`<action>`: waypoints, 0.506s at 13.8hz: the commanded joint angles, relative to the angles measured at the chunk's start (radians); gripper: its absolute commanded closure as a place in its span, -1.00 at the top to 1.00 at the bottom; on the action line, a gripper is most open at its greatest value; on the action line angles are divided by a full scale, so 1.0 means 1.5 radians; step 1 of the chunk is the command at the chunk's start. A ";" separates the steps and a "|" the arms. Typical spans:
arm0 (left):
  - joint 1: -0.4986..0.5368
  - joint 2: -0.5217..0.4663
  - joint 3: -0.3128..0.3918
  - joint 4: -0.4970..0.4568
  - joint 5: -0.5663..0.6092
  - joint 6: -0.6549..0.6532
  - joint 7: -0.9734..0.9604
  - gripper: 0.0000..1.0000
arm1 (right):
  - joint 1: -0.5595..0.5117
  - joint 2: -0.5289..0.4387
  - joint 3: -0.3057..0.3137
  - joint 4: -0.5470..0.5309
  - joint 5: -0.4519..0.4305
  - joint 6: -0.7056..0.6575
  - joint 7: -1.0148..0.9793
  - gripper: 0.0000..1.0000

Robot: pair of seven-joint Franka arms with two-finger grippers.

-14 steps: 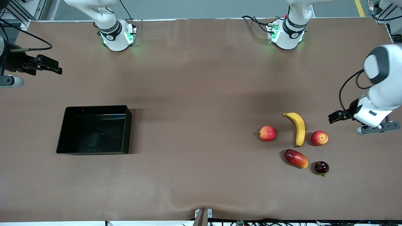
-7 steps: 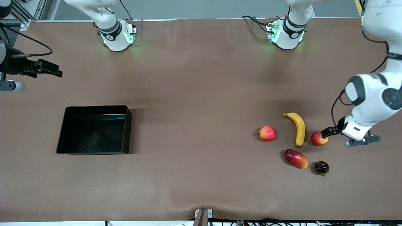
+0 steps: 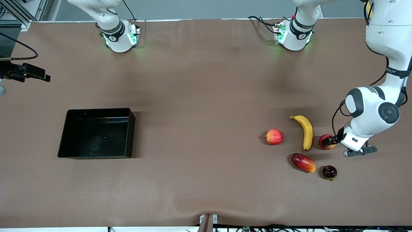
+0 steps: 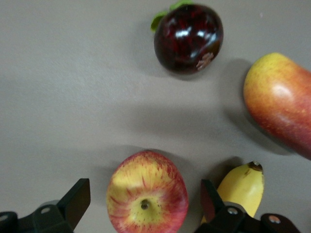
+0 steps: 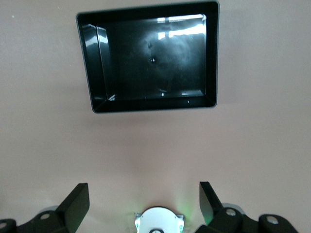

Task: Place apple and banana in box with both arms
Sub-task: 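Reach the left gripper down to the red-yellow apple and grasp it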

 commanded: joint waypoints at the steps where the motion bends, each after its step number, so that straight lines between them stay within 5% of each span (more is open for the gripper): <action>1: 0.002 0.024 -0.003 0.015 0.001 -0.002 0.001 1.00 | -0.008 0.027 0.007 -0.025 -0.001 0.051 -0.006 1.00; 3: 0.003 0.026 -0.003 0.013 0.001 -0.002 0.005 1.00 | -0.014 0.074 0.006 -0.027 -0.003 0.092 -0.006 1.00; 4: 0.003 0.026 -0.003 0.012 0.002 -0.003 0.006 0.83 | -0.019 0.098 0.005 -0.027 -0.004 0.118 -0.006 1.00; 7: 0.003 0.018 -0.004 0.012 0.006 -0.010 0.005 -0.99 | -0.043 0.180 0.006 -0.027 -0.004 0.195 -0.006 1.00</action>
